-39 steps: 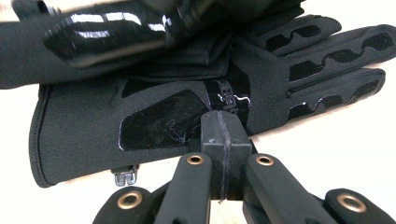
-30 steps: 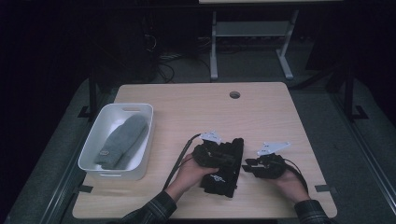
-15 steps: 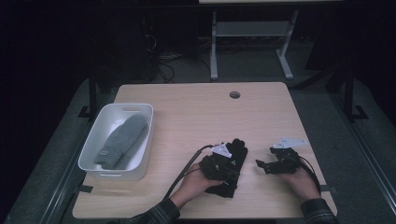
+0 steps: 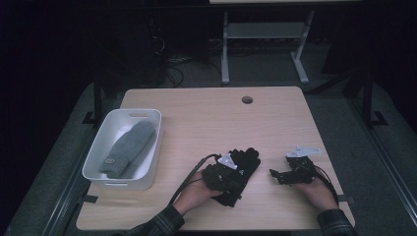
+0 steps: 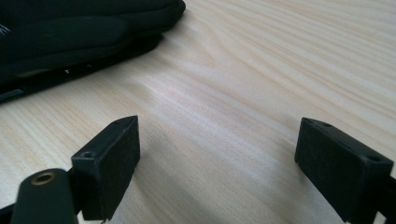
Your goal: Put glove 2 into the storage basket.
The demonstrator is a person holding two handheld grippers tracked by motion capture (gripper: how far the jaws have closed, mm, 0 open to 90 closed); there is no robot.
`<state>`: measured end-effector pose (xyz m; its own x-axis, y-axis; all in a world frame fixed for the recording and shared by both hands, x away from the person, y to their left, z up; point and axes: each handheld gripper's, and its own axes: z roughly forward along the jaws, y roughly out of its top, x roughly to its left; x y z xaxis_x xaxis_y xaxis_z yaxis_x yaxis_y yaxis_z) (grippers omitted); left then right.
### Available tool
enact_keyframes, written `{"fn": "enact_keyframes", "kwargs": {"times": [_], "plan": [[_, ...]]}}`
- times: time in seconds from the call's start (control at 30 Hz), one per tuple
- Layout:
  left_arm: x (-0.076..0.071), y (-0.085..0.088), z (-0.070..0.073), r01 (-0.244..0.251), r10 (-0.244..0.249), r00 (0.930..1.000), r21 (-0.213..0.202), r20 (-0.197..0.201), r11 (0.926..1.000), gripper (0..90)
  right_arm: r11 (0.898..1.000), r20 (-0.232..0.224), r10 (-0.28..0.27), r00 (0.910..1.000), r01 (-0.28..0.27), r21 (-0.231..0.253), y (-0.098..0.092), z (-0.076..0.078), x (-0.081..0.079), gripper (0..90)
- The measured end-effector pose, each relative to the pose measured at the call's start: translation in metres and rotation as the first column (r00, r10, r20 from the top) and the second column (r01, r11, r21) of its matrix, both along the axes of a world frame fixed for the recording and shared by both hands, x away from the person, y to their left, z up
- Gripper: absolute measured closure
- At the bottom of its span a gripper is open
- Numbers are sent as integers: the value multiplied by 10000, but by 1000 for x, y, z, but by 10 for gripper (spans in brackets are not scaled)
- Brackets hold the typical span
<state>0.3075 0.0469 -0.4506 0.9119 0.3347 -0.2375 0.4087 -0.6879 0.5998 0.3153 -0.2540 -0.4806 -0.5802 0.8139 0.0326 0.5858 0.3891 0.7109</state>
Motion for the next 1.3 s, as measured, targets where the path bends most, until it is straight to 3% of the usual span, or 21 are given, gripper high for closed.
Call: {"fn": "enact_keyframes", "kwargs": {"times": [0.17, 0.4, 0.6, 0.7, 0.9, 1.0, 1.1, 1.3], "plan": [[4, 23, 3, -261, 264, 9996, 283, -94, 9993, 894, 10000, 60, 63, 10000, -63, 31, -1, -1, 0, 136], [3, 46, 6, -429, 423, 9990, 599, 111, 9973, 894, 9999, 150, 79, 9999, -81, 92, 0, -2, -1, 132], [3, 49, 19, -453, 444, 9981, 203, 438, 9988, 866, 9998, 133, 143, 9998, -144, 106, -1, -2, 0, 129], [6, 49, 25, -488, 482, 9958, 54, 782, 9988, 767, 9998, 131, 141, 9998, -143, 114, -1, -2, 0, 129], [20, 44, 30, -554, 574, 9904, -192, 1258, 9983, 474, 9998, 133, 150, 9998, -151, 113, -1, -2, 0, 130], [27, 37, 28, -413, 408, 9839, -5, 1740, 9991, 333, 9998, 133, 155, 9998, -156, 107, -1, -2, 0, 130], [30, 33, 24, -325, 320, 9848, 3, 1705, 9995, 267, 9998, 133, 154, 9998, -155, 116, -1, -2, 0, 130], [33, 27, 15, -274, 233, 9850, 218, 1710, 9994, 232, 9998, 134, 149, 9998, -151, 118, -1, -2, 0, 130]]}}
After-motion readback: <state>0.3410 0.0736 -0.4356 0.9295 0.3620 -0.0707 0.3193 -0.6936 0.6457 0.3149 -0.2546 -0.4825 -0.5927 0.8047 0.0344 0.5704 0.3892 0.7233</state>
